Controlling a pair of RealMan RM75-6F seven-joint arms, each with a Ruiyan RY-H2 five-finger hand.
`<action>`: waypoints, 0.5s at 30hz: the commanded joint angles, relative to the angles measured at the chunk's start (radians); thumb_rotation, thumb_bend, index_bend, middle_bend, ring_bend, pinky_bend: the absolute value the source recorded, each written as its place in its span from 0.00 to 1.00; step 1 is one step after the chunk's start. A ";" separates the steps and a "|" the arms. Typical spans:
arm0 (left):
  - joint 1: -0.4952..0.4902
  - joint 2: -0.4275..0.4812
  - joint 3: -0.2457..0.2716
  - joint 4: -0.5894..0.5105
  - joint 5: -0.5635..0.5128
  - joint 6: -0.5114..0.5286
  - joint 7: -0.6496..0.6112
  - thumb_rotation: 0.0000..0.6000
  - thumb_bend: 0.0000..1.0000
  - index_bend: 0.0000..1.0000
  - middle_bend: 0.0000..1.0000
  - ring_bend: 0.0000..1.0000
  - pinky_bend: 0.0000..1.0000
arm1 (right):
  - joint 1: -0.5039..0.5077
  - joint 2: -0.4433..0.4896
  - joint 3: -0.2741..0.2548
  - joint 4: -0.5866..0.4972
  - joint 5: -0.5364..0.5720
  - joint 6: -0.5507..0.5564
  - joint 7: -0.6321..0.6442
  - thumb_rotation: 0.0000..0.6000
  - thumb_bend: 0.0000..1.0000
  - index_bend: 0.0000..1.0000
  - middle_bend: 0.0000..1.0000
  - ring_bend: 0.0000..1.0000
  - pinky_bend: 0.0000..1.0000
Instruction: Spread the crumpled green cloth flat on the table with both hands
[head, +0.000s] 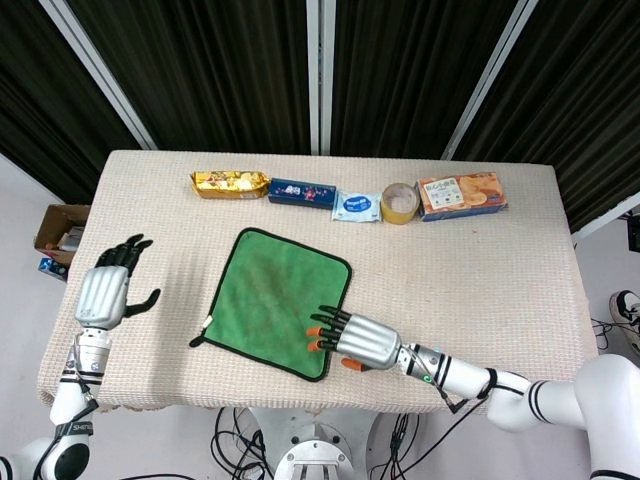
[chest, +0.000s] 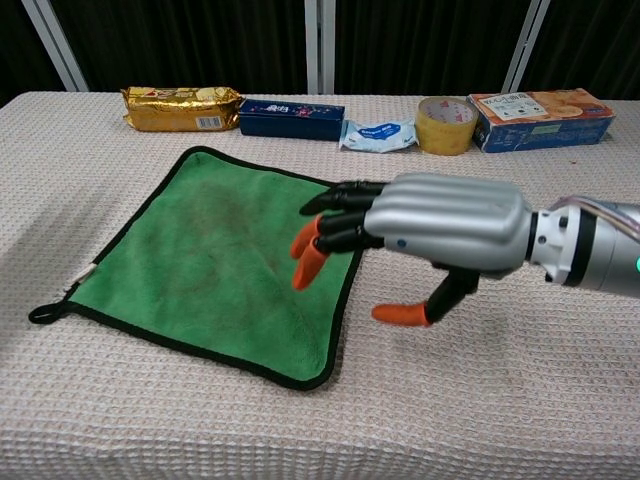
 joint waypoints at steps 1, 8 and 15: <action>0.002 0.000 -0.001 -0.001 0.002 0.003 -0.005 1.00 0.25 0.17 0.09 0.14 0.18 | -0.012 0.019 0.056 0.076 0.068 -0.016 -0.020 1.00 0.30 0.26 0.16 0.00 0.00; 0.007 0.001 0.000 0.000 -0.001 0.004 -0.019 1.00 0.25 0.17 0.09 0.14 0.18 | 0.034 -0.061 0.104 0.328 0.114 -0.118 -0.013 1.00 0.29 0.31 0.16 0.00 0.00; 0.015 0.008 -0.003 0.000 -0.016 -0.003 -0.044 1.00 0.25 0.17 0.09 0.14 0.18 | 0.061 -0.194 0.095 0.549 0.082 -0.124 0.032 1.00 0.22 0.34 0.17 0.00 0.00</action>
